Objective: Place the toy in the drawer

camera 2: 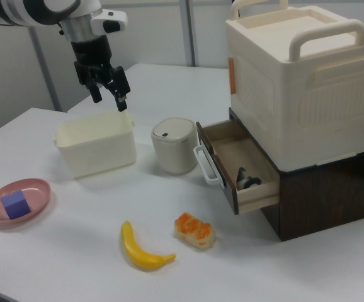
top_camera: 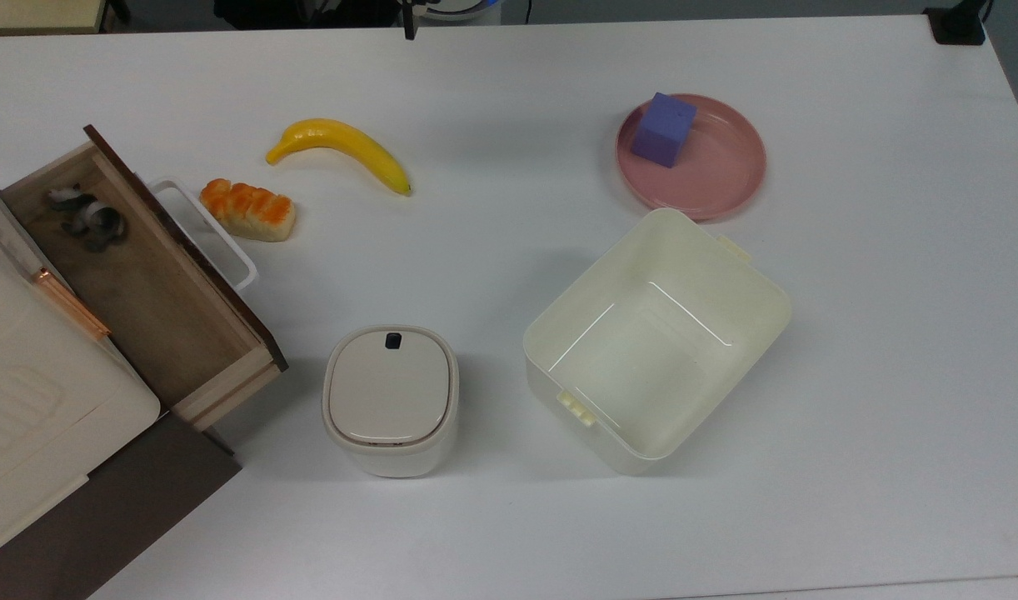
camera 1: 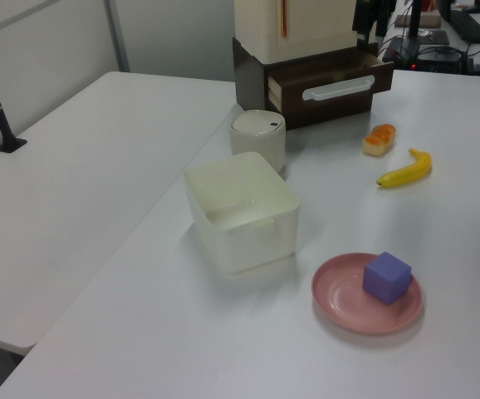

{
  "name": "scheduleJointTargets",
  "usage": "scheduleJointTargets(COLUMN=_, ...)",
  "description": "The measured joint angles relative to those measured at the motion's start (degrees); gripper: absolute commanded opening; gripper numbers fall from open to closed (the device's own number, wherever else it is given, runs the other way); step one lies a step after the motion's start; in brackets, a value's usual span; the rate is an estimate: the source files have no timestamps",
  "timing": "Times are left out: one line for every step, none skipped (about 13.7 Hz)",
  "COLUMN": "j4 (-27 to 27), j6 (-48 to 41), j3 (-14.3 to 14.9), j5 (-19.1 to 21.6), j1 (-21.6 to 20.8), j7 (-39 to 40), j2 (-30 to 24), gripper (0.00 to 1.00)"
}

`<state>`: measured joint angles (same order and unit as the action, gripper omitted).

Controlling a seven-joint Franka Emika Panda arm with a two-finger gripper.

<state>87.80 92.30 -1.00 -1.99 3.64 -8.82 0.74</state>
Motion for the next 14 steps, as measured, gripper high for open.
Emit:
scheduleJointTargets(j4=0.0, j6=0.5, j3=0.1, j5=0.0, j1=0.0, j7=-0.3, j2=0.0, gripper=1.00)
scheduleJointTargets(j4=0.0, j6=1.2, j3=0.2, j5=0.0, j1=0.1, j7=-0.5, j2=0.0, gripper=1.00)
scheduleJointTargets(j4=0.0, j6=1.9, j3=0.3, j5=0.0, j1=0.1, j7=-0.5, j2=0.0, gripper=1.00)
scheduleJointTargets(j4=0.1, j6=3.0, j3=0.3, j5=0.0, j1=0.2, j7=-0.6, j2=0.0, gripper=1.00)
scheduleJointTargets(j4=0.6, j6=4.9, j3=0.4, j5=0.0, j1=0.2, j7=-0.6, j2=0.0, gripper=1.00)
scheduleJointTargets(j4=1.3, j6=6.9, j3=0.5, j5=0.0, j1=0.3, j7=-0.8, j2=0.0, gripper=1.00)
scheduleJointTargets(j4=1.9, j6=7.9, j3=0.8, j5=0.0, j1=0.3, j7=-0.9, j2=0.1, gripper=1.00)
scheduleJointTargets(j4=2.3, j6=8.0, j3=1.1, j5=0.0, j1=0.3, j7=-0.9, j2=0.1, gripper=1.00)
scheduleJointTargets(j4=2.6, j6=7.0, j3=1.6, j5=0.0, j1=0.3, j7=-0.9, j2=0.1, gripper=1.00)
scheduleJointTargets(j4=2.6, j6=6.0, j3=1.7, j5=0.0, j1=0.4, j7=-0.7, j2=0.1, gripper=1.00)
scheduleJointTargets(j4=2.6, j6=4.5, j3=1.7, j5=0.0, j1=0.3, j7=-0.5, j2=0.0, gripper=1.00)
scheduleJointTargets(j4=2.6, j6=3.3, j3=1.7, j5=0.0, j1=0.3, j7=-0.4, j2=0.0, gripper=1.00)
scheduleJointTargets(j4=2.6, j6=2.5, j3=1.7, j5=0.0, j1=0.2, j7=-0.2, j2=-0.1, gripper=1.00)
scheduleJointTargets(j4=2.6, j6=2.4, j3=1.6, j5=0.0, j1=0.1, j7=0.4, j2=-0.1, gripper=1.00)
